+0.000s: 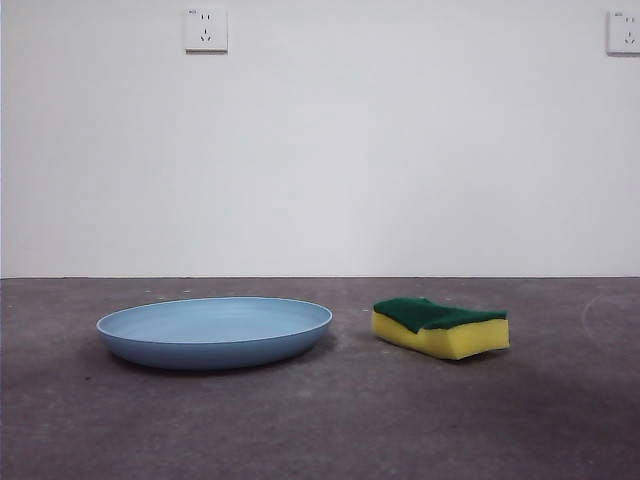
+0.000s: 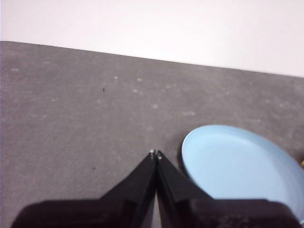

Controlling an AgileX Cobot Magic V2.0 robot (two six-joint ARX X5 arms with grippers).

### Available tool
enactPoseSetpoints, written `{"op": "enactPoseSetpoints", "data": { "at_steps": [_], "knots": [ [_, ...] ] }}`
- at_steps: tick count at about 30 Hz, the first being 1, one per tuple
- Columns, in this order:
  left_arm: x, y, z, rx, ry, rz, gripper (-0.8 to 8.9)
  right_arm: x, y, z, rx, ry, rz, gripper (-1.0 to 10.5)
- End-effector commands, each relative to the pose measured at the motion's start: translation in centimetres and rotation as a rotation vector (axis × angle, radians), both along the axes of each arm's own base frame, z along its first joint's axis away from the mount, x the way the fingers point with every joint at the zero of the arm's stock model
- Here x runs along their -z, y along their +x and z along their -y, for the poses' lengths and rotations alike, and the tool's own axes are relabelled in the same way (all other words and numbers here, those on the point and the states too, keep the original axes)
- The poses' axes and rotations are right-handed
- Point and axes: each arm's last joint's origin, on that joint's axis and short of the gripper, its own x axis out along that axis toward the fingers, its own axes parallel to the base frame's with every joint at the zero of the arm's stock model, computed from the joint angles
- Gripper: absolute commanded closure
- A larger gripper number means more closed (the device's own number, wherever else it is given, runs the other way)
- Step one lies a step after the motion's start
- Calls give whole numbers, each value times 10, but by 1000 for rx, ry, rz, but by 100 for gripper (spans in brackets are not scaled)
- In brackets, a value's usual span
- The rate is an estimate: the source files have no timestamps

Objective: Pick up the plate,pick up the cloth,clean the plate with the cloth

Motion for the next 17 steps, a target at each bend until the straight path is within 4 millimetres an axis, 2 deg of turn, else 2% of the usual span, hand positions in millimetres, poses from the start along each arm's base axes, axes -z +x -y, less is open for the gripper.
{"op": "enactPoseSetpoints", "data": {
  "at_steps": [1,5,10,17],
  "knots": [
    [-14,7,0,-4,-37,-34,821,-17,7,-1,1,11,-27,956],
    [-37,24,1,13,-28,-107,821,-39,24,-2,-4,-1,-101,956],
    [-59,57,4,112,12,-237,821,-64,55,-8,-128,-37,-194,954],
    [-68,102,9,266,12,-457,819,-81,100,-18,-358,-38,-359,947]
  ]
}}
